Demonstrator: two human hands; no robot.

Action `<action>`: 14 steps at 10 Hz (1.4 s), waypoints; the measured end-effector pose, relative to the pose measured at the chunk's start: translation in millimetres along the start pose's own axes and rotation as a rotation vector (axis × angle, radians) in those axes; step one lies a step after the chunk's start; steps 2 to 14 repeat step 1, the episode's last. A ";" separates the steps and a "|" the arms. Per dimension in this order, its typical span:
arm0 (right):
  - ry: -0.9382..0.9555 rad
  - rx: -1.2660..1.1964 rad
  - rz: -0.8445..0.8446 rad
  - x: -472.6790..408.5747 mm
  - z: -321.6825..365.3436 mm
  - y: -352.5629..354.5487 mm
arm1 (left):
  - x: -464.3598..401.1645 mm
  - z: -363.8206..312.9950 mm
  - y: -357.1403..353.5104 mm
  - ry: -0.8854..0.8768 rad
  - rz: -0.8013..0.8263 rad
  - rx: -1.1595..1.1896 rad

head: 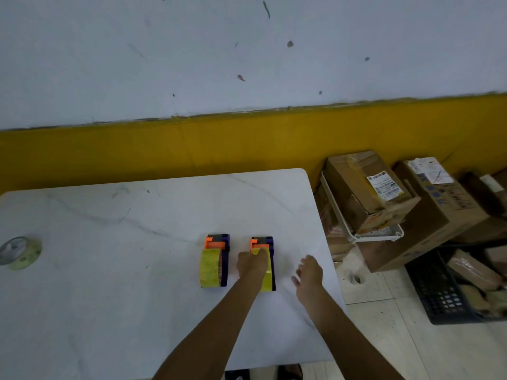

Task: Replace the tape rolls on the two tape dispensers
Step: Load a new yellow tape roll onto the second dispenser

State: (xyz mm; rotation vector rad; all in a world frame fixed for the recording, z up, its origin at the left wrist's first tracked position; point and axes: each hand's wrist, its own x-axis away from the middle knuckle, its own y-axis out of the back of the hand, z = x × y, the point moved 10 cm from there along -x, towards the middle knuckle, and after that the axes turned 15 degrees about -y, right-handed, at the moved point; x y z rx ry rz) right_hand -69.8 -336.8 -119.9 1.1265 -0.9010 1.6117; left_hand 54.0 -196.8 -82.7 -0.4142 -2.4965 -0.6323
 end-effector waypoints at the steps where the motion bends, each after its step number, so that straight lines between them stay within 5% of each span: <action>1: 0.115 0.135 0.064 33.0 47.2 -36.9 | -4.1 -28.2 13.6 -0.093 -0.027 -0.080; 14: 0.115 0.135 0.064 33.0 47.2 -36.9 | -4.1 -28.2 13.6 -0.093 -0.027 -0.080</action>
